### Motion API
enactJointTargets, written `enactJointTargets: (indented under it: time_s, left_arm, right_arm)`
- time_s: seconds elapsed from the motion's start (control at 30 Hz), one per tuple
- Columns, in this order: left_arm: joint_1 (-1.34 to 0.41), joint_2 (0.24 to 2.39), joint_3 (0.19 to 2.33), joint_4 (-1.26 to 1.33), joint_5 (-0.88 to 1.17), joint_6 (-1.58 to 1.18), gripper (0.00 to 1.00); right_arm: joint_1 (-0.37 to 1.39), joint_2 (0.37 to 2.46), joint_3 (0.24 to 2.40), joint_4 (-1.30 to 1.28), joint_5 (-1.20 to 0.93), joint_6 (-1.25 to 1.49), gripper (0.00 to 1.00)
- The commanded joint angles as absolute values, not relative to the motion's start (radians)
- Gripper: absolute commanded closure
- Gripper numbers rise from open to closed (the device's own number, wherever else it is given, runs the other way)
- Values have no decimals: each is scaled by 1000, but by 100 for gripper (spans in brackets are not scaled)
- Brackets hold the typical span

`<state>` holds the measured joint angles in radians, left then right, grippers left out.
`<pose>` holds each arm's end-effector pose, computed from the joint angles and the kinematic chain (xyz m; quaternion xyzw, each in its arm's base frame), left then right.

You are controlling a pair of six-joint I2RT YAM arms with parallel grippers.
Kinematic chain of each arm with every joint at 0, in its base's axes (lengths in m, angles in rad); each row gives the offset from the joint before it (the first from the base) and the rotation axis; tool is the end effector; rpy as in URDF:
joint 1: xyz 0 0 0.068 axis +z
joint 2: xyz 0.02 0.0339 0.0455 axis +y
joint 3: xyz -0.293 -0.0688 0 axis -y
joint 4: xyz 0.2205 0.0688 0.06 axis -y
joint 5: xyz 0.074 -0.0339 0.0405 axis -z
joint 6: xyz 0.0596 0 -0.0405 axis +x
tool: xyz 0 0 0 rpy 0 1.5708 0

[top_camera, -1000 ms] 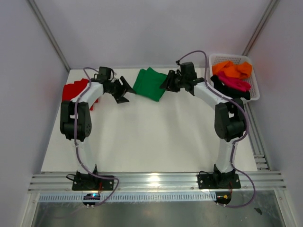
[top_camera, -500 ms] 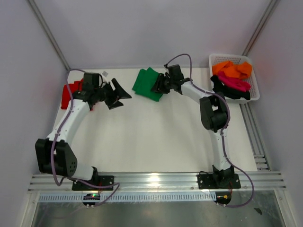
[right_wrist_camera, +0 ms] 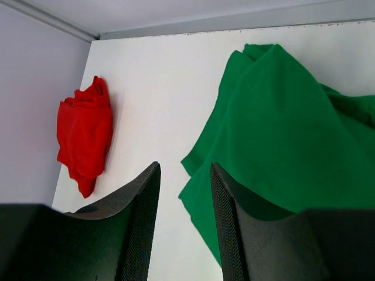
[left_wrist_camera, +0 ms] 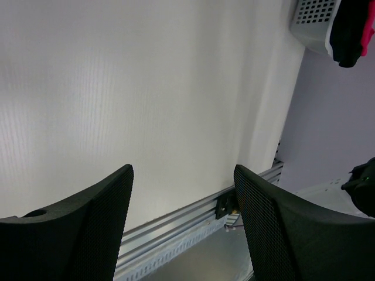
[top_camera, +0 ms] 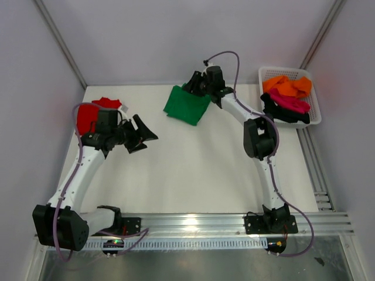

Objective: Fold and stack the t-shirts
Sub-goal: Fold the long partially folded tshirt into a neat square

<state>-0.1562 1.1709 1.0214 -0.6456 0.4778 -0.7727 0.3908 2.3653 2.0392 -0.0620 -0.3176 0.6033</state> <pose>0.2148 -0.0616 0.3193 -0.1876 0.8842 -0.3604 0.2304 0.5274 0.2374 0.2556 -0.0007 0.8245 0.3779 0.4213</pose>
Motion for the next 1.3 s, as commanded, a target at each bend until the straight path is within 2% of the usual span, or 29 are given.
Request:
enactJointTargets:
  time_s: [0.0,0.47,0.93,1.27]
  left_arm:
    - [-158,1114,1026,-670,449,-752,28]
    - [-158,1016,1068,-722,449,-791,28]
    - [-158,991,1123,-775,423,-775,28]
    - [-158,997,1118,-795,414,-756,27]
  right_arm:
    - [396,2450,2120,-81,-268,649,56]
    - [420,2462,1994,-336,-172,765,56]
    - [574,2168,1577,-363,-347,623,57]
    - [649,1915,1229,-388,-353,601,57]
